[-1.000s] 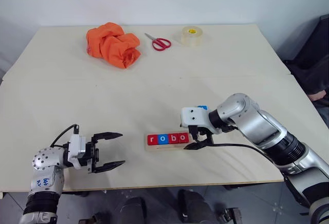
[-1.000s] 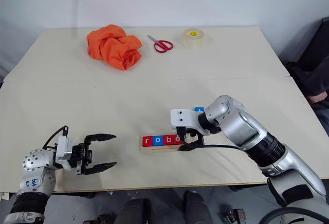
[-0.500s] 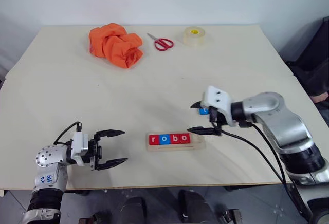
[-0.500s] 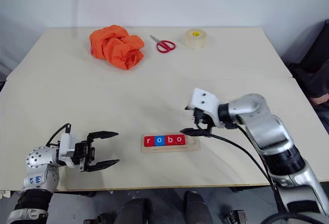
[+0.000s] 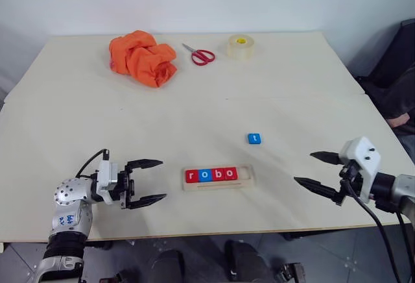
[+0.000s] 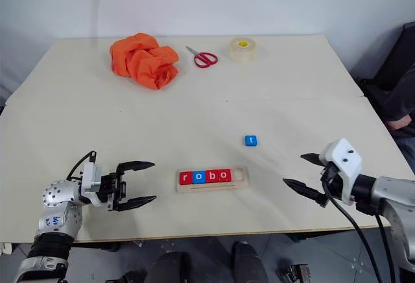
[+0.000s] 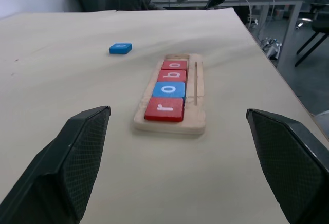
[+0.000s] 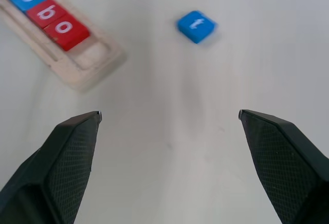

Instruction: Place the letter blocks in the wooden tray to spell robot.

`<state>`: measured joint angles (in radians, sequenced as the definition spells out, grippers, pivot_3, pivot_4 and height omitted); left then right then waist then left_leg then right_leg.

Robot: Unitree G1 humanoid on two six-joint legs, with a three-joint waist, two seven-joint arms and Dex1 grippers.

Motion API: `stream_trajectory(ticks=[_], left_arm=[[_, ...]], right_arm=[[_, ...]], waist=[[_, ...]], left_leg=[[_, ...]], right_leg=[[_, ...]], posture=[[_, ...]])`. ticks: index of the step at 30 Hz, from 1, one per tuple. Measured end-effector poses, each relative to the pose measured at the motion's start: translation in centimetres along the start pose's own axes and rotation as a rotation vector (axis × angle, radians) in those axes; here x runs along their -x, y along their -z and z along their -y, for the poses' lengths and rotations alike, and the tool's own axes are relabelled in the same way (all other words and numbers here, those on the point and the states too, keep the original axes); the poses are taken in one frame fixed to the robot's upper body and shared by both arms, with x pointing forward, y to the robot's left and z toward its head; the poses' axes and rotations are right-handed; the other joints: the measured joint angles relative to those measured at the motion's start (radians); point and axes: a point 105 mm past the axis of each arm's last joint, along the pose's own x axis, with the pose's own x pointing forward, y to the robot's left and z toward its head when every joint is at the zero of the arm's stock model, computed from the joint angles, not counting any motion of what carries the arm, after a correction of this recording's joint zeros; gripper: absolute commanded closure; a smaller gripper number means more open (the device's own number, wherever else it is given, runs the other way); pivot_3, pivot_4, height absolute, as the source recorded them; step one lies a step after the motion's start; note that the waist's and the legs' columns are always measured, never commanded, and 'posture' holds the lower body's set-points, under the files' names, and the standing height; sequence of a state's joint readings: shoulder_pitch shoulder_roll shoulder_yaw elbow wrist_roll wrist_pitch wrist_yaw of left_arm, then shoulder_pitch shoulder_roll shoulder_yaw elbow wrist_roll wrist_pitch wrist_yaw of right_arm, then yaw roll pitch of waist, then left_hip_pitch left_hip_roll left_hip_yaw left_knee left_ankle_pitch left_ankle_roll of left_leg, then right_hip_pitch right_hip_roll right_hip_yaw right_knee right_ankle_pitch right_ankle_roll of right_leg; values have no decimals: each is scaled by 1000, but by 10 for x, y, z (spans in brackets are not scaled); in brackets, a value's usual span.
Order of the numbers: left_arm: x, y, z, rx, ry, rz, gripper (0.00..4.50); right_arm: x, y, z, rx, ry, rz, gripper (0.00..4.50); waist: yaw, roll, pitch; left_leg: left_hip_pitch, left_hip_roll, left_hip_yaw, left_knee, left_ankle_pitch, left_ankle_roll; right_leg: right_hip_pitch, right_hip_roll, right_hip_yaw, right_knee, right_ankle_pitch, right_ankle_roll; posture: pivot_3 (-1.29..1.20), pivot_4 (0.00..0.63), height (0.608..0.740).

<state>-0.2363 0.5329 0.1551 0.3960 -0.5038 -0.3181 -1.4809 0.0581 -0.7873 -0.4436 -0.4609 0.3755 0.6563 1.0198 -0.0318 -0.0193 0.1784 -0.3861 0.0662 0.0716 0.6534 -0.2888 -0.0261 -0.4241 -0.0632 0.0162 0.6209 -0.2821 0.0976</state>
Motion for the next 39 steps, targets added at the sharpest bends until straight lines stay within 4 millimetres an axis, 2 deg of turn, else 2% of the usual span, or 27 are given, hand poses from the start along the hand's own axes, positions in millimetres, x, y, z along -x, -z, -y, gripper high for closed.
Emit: stream_trajectory(ticks=[4, 9, 15, 18, 25, 31, 38, 39], left_arm=[[1, 1, 0, 8, 1, -1, 0], [0, 1, -1, 5, -4, -1, 0], [0, 0, 8, 6, -10, -4, 0], [2, 2, 14, 15, -22, -11, 0], [3, -1, 21, 12, -46, -16, 0], [5, 1, 26, 26, -67, -22, 0], [4, -1, 27, 16, -76, -21, 0], [4, -1, 27, 18, -79, -21, 0]], right_arm=[[-5, -1, 3, -13, 50, 24, 18], [-37, -4, -5, -54, 54, 96, 18], [-88, -6, 4, -166, 190, 159, 18], [-103, -4, 11, -194, 255, 145, 18], [-138, -6, 2, -261, 283, 147, 18], [-149, -5, -5, -282, 282, 140, 18], [-155, -6, -1, -295, 337, 138, 18], [-155, -6, -1, -297, 342, 139, 189]], waist=[[1, 0, 0], [3, 0, 0], [1, 0, 0], [4, 0, 0], [2, 0, 0], [1, 0, 0], [0, 0, 0], [0, 0, 0]], left_leg=[[1, 0, 0, 0, 0, 0], [0, 0, 0, -1, 0, 0], [-1, -1, 2, -1, 0, -1], [-2, -1, 2, -2, 0, 0], [-2, 0, 2, -3, 0, 0], [-2, 0, 2, -3, 0, 0], [-1, 0, 2, -3, 0, 0], [-1, 0, 2, -3, 0, 0]], right_leg=[[0, 1, 1, 0, 0, 0], [-1, 1, 2, 1, 0, 0], [-4, 1, 5, 2, 0, 0], [-4, 1, 5, 2, 0, 0], [-5, 1, 5, 2, 0, 0], [-5, 1, 5, 1, 0, 0], [-4, 0, 5, 2, 0, 0], [-4, 0, 5, 2, 0, 0]], posture=[[0, 150, 740], [0, 150, 740], [0, 150, 740], [0, 150, 740], [0, 150, 740], [0, 150, 740], [0, 150, 740], [0, 150, 740]])
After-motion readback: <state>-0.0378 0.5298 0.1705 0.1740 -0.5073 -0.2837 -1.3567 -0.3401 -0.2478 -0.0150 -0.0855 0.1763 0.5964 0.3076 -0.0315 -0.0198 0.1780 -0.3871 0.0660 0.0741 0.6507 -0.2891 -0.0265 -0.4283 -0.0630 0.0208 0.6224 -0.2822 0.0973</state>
